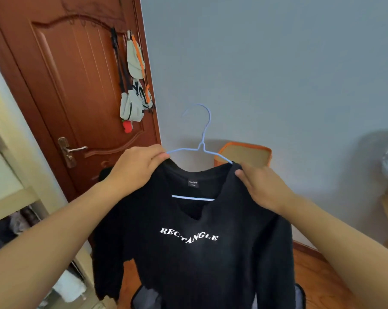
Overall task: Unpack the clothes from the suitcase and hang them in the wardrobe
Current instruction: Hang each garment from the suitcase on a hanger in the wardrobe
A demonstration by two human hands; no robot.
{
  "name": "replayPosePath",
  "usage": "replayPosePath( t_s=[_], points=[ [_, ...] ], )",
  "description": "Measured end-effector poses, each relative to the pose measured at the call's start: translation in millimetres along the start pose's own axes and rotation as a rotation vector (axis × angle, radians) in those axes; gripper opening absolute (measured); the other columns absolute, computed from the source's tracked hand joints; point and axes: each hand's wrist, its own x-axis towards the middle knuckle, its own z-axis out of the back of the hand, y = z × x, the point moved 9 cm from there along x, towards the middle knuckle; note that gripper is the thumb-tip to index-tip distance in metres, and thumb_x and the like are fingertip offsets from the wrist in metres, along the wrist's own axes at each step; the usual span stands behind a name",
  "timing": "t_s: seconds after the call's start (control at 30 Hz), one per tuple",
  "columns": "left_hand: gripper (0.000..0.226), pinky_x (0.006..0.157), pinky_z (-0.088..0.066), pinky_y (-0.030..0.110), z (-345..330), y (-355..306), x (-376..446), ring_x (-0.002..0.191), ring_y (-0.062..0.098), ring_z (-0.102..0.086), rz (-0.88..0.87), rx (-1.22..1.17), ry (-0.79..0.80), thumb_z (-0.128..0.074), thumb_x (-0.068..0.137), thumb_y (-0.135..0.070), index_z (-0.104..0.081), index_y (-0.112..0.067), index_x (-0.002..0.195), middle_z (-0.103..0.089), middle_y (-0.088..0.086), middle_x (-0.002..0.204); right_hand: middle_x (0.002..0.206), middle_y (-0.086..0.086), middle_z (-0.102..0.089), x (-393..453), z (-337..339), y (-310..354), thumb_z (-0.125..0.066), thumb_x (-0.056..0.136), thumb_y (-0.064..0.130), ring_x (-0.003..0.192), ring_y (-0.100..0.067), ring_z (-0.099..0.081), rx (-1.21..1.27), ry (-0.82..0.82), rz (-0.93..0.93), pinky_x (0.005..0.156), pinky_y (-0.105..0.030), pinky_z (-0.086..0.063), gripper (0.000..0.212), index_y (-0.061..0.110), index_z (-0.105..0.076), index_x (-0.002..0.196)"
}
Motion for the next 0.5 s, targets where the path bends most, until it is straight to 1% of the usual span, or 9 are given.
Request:
replayPosePath(
  t_s=[0.07,0.1,0.17,0.2,0.27,0.3,0.37,0.43,0.5],
  points=[
    [0.047,0.078,-0.053,0.045,5.1,-1.9,1.6,0.087,0.022,-0.066,0.028,-0.007,-0.012,-0.035,0.099,-0.058,-0.068,-0.026,0.107,-0.072,-0.005,0.094,0.065,0.005,-0.044,1.6,14.4,12.7,-0.037,0.105,0.036,0.061,-0.030,-0.044,-0.013,-0.154,0.028,0.057,-0.038,-0.031,0.025,0.021,-0.039,0.085],
    [0.044,0.086,-0.051,0.045,12.2,-1.2,-0.7,0.097,0.021,-0.064,0.039,0.024,-0.073,-0.037,0.101,-0.055,-0.067,-0.026,0.115,-0.069,-0.004,0.104,0.064,0.007,-0.044,1.9,26.4,14.6,-0.040,0.105,0.034,0.059,-0.027,-0.041,-0.014,-0.248,0.032,0.056,-0.037,-0.028,0.023,0.020,-0.043,0.086],
    [0.041,0.104,-0.039,0.043,30.4,9.3,-20.2,0.121,0.024,-0.050,0.140,0.109,-0.296,-0.046,0.103,-0.045,-0.058,-0.024,0.137,-0.056,0.004,0.129,0.063,0.010,-0.046,2.3,53.2,12.8,-0.048,0.104,0.026,0.058,-0.027,-0.044,-0.029,-0.407,0.052,0.056,-0.033,-0.022,0.020,0.017,-0.051,0.086],
    [0.047,0.110,-0.032,0.042,33.6,22.1,-35.6,0.131,0.024,-0.041,0.246,0.072,-0.384,-0.053,0.103,-0.040,-0.048,-0.025,0.146,-0.045,0.008,0.141,0.062,0.014,-0.044,3.0,61.5,8.4,-0.050,0.103,0.024,0.058,-0.028,-0.044,-0.020,-0.425,0.052,0.056,-0.033,-0.020,0.021,0.018,-0.050,0.083],
    [0.067,0.115,-0.024,0.031,15.5,52.2,-60.6,0.142,0.017,-0.030,0.515,-0.223,-0.381,-0.060,0.101,-0.037,-0.027,-0.030,0.158,-0.027,0.007,0.158,0.058,0.016,-0.040,7.8,64.5,-2.1,-0.046,0.105,0.030,0.059,-0.028,-0.042,0.029,-0.366,0.049,0.056,-0.034,-0.024,0.027,0.022,-0.041,0.080],
    [0.068,0.115,-0.025,0.028,-2.8,63.7,-68.6,0.143,0.014,-0.031,0.619,-0.385,-0.325,-0.058,0.102,-0.036,-0.023,-0.032,0.160,-0.027,0.003,0.161,0.057,0.014,-0.041,10.5,63.2,-6.6,-0.043,0.105,0.034,0.059,-0.029,-0.042,0.040,-0.327,0.050,0.056,-0.035,-0.026,0.027,0.024,-0.039,0.081],
    [0.046,0.109,-0.035,0.028,-14.9,74.8,-71.7,0.136,0.018,-0.048,0.631,-0.440,-0.271,-0.049,0.107,-0.033,-0.042,-0.028,0.152,-0.051,-0.001,0.149,0.057,0.012,-0.045,12.6,64.6,-13.4,-0.042,0.104,0.038,0.059,-0.029,-0.045,0.025,-0.299,0.063,0.057,-0.035,-0.031,0.022,0.029,-0.040,0.084],
    [0.026,0.093,-0.047,0.036,-4.7,87.0,-63.4,0.111,0.025,-0.064,0.513,-0.265,-0.246,-0.043,0.109,-0.034,-0.064,-0.025,0.121,-0.071,0.000,0.114,0.057,0.011,-0.049,9.2,72.8,-22.9,-0.040,0.101,0.047,0.059,-0.029,-0.049,0.013,-0.323,0.080,0.057,-0.034,-0.035,0.023,0.031,-0.048,0.086],
    [0.038,0.086,-0.049,0.043,4.4,103.4,-47.0,0.094,0.024,-0.066,0.451,-0.235,-0.111,-0.042,0.106,-0.048,-0.064,-0.020,0.093,-0.072,0.003,0.093,0.063,0.009,-0.058,2.7,78.3,-27.3,-0.037,0.098,0.053,0.062,-0.029,-0.057,-0.004,-0.335,0.121,0.059,-0.032,-0.039,0.035,0.028,-0.062,0.097]
  ],
)
